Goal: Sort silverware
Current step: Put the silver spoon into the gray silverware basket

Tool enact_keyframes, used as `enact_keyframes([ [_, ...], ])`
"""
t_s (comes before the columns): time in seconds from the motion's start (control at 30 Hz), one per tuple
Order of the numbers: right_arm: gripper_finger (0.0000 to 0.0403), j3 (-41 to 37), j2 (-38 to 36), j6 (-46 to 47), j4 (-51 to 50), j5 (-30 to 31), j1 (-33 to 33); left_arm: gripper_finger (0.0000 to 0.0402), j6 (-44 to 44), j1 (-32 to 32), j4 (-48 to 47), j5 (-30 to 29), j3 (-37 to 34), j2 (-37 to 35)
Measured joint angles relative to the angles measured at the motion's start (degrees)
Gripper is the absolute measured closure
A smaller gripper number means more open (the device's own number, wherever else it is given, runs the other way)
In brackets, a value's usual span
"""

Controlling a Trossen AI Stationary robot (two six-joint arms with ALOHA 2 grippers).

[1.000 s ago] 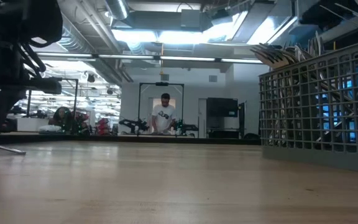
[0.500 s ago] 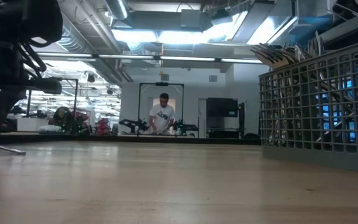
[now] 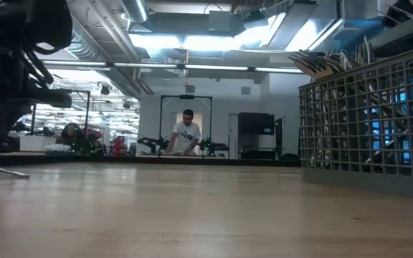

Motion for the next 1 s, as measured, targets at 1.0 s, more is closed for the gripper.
enact_keyframes([
  [1.0,0.0327,0.0,0.0,0.0,0.0,0.0,0.0,0.0386,-24.9,-0.1,0.6,-0.8,0.0,0.0],
])
